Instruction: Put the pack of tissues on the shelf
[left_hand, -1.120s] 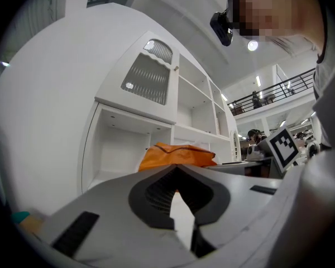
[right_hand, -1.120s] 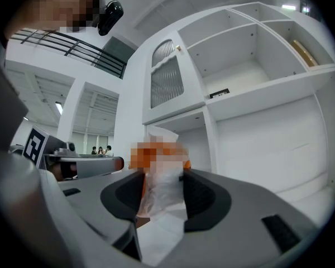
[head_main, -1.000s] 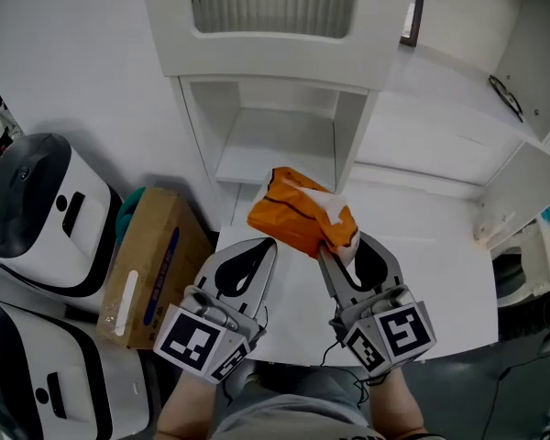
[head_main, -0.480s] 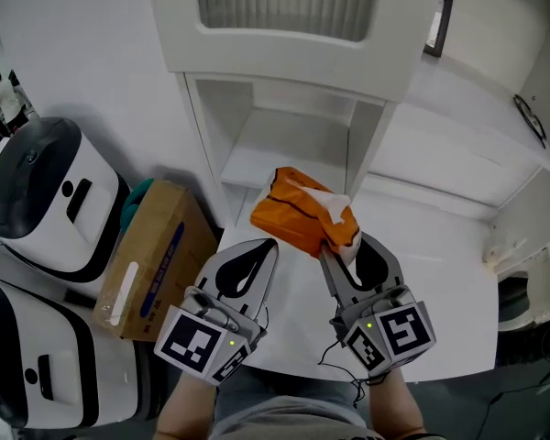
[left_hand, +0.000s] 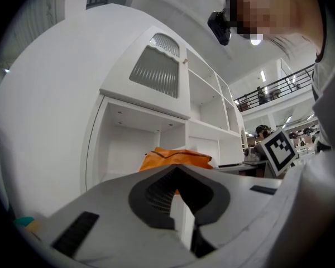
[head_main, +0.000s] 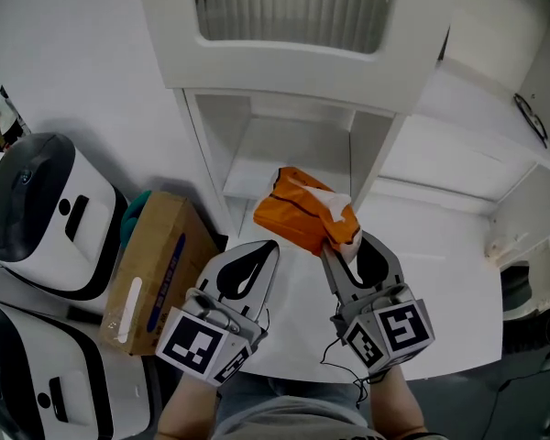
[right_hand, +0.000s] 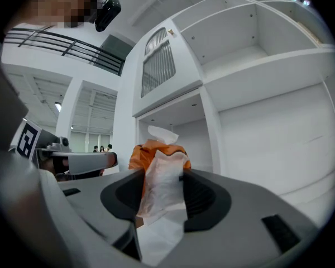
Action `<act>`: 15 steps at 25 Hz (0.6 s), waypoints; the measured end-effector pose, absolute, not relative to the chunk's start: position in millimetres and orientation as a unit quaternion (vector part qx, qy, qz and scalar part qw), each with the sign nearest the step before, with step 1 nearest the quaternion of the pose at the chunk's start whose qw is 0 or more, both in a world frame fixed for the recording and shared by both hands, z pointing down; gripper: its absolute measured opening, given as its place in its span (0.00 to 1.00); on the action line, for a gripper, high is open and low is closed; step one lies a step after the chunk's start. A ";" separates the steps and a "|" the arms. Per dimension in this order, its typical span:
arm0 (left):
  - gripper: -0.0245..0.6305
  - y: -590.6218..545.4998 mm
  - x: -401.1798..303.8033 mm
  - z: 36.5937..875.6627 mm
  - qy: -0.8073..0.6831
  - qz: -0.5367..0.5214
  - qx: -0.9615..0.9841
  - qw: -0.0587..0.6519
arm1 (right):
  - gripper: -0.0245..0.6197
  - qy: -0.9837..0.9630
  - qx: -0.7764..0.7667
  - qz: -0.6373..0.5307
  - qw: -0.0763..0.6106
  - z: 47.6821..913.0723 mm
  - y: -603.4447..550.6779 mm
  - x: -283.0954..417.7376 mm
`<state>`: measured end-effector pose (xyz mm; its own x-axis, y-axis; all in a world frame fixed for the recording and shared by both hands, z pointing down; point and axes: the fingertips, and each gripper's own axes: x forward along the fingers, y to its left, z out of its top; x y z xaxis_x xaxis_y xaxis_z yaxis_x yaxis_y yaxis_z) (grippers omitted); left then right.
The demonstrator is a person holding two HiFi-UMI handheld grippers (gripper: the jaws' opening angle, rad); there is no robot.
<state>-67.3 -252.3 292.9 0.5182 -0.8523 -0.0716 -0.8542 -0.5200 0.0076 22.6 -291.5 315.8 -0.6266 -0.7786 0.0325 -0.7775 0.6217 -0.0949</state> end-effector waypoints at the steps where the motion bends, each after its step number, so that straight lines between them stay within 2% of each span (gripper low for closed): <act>1: 0.09 -255.1 -70.1 291.4 0.486 0.034 -0.873 0.014 | 0.34 0.898 -0.437 -0.050 0.005 315.8 -293.6 20.4; 15: 0.09 -280.0 -101.9 291.2 0.427 0.033 -0.904 0.003 | 0.34 0.861 -0.505 -0.053 -0.014 324.9 -315.0 -4.2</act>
<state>-101.9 -280.0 291.2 0.6335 -0.7713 -0.0620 -0.7717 -0.6356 0.0223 -4.2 -315.0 324.9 -0.4885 -0.8690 0.0786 -0.8721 0.4833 -0.0770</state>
